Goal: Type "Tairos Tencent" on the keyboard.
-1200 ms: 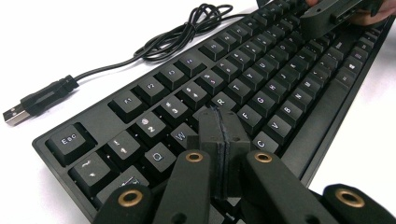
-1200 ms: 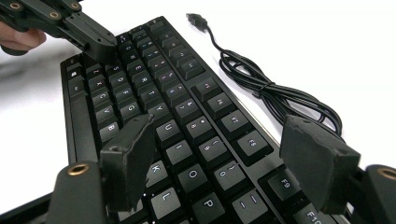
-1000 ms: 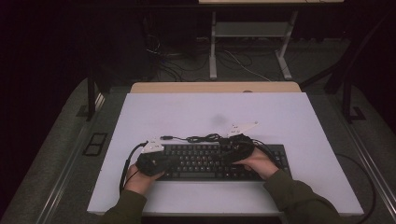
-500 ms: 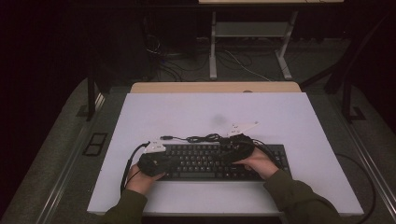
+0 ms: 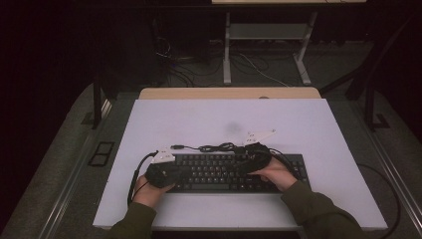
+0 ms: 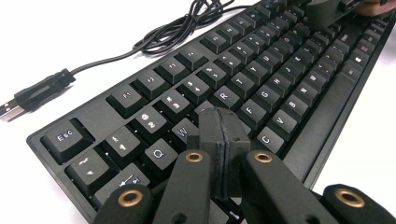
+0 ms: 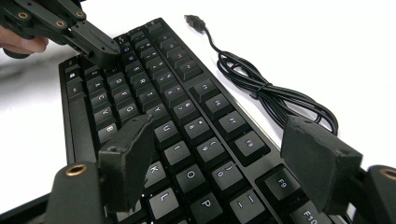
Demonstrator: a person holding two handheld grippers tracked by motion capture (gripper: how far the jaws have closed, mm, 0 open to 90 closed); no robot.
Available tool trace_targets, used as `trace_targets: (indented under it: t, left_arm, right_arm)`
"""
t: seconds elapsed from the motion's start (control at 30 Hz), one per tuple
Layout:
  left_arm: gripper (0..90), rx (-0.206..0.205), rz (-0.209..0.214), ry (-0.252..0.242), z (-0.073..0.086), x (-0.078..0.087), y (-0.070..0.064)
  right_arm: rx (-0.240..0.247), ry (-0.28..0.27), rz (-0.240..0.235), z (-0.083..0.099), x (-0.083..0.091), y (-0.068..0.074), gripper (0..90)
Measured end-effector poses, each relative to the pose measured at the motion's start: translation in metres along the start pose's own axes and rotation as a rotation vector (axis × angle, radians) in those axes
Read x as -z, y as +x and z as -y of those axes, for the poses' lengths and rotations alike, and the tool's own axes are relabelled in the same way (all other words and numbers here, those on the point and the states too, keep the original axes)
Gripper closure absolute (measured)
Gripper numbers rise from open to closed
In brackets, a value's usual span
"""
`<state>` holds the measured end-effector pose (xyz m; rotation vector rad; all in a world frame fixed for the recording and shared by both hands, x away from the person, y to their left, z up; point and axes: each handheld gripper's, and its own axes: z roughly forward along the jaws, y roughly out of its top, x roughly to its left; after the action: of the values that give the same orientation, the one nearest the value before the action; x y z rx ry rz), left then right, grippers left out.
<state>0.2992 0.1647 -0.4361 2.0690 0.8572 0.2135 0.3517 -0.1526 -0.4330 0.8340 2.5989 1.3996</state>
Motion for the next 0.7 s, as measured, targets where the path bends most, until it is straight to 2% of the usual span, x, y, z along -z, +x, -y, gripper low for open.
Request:
trace_targets:
  t: [0.3,0.7]
  left_arm:
    - [89.1,-0.002,0.006,-0.018,-0.0012,0.0060,0.0001]
    - [89.1,-0.014,0.050,-0.024,-0.0040,0.0057,-0.0056]
  right_arm:
    - [-0.001,-0.001,0.003,0.0001,0.0006,-0.0003,25.9]
    - [-0.001,0.004,0.026,0.0008,0.0031,0.0000,23.8]
